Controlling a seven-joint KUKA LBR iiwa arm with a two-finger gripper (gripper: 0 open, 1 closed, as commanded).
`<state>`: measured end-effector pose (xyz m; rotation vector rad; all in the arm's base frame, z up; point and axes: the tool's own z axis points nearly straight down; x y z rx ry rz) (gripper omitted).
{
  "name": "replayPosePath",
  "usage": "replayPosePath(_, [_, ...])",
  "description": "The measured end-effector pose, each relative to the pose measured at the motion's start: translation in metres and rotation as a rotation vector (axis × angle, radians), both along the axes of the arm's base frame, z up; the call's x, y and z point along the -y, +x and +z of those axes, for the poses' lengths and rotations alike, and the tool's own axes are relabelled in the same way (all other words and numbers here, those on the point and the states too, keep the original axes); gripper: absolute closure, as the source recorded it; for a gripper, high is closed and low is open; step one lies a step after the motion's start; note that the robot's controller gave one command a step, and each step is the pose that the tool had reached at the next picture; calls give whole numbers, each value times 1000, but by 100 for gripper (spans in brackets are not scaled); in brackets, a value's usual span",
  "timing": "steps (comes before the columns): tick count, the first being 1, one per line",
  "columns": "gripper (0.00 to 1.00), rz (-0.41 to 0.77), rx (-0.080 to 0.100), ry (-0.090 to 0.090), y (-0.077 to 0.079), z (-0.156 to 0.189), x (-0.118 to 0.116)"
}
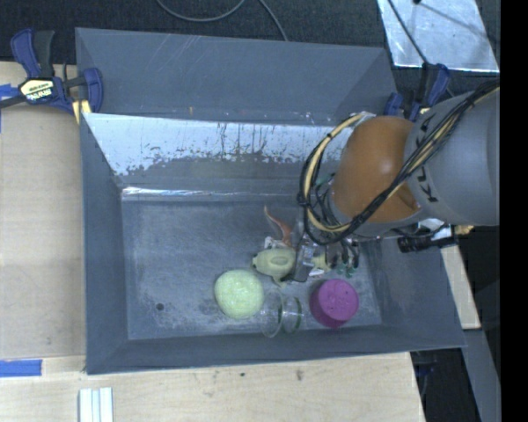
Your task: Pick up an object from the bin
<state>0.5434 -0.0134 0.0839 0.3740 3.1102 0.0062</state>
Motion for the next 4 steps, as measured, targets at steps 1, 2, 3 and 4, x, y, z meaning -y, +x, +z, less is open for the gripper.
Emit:
replayPosePath(1, [100, 0, -11, -2, -2, 20, 1])
replayPosePath(2, [100, -1, -11, -3, -2, 43, 2])
replayPosePath(3, [100, 0, -4, -3, -1, 63, 2])
replayPosePath(4, [100, 1, -1, -3, 0, 72, 2])
